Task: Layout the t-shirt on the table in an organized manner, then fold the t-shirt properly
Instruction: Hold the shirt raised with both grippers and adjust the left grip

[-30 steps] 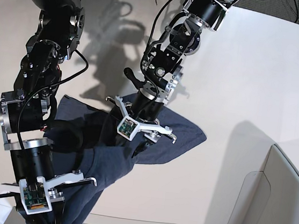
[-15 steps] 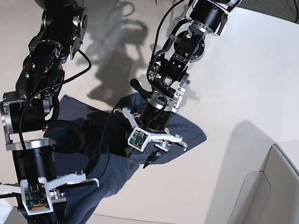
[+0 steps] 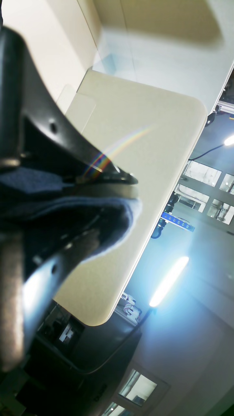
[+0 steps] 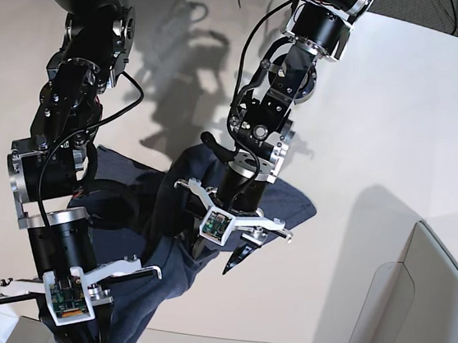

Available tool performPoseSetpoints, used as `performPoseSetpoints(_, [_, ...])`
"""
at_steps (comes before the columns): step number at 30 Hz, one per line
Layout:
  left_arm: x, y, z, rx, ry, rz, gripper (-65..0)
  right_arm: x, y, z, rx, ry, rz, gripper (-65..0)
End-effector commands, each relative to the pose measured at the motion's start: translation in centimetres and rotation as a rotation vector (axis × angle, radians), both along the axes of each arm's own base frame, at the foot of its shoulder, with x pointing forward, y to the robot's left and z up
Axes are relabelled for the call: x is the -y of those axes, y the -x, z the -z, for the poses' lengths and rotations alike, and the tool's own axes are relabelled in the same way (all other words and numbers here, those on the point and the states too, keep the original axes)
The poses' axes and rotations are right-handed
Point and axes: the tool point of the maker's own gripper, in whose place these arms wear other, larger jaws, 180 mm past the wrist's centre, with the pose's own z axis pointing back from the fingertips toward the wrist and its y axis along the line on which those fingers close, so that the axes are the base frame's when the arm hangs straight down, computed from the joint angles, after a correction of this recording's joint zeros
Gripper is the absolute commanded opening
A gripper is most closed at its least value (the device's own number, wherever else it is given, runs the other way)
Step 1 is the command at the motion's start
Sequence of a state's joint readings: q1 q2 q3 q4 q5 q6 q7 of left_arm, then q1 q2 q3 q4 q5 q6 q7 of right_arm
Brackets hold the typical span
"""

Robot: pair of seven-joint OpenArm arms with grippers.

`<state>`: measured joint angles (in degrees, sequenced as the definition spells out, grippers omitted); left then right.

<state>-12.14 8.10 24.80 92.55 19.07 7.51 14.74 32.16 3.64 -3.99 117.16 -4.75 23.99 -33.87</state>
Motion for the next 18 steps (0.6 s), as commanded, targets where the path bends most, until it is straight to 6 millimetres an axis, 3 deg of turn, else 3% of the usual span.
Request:
performPoseSetpoints(1, [0.2, 0.0, -2.9, 0.086, 0.028, 0.001, -35.3, 0.1, 0.7, -2.0, 0.069, -0.012, -0.005, -65.0])
performPoseSetpoints(10, [0.5, 0.6, -2.4, 0.073, 0.035, 0.007, -35.3, 0.1, 0.7, -2.1, 0.073, -0.012, -0.005, -65.0])
performPoseSetpoints(14, [0.5, 1.4, -0.4, 0.029, 0.034, 0.008, -35.3, 0.1, 0.7, -2.2, 0.076, -0.012, -0.005, -65.0])
performPoseSetpoints(18, [0.5, 1.6, 0.0, 0.021, 0.036, 0.009, -35.4, 0.1, 0.7, -2.2, 0.076, -0.012, -0.005, -65.0])
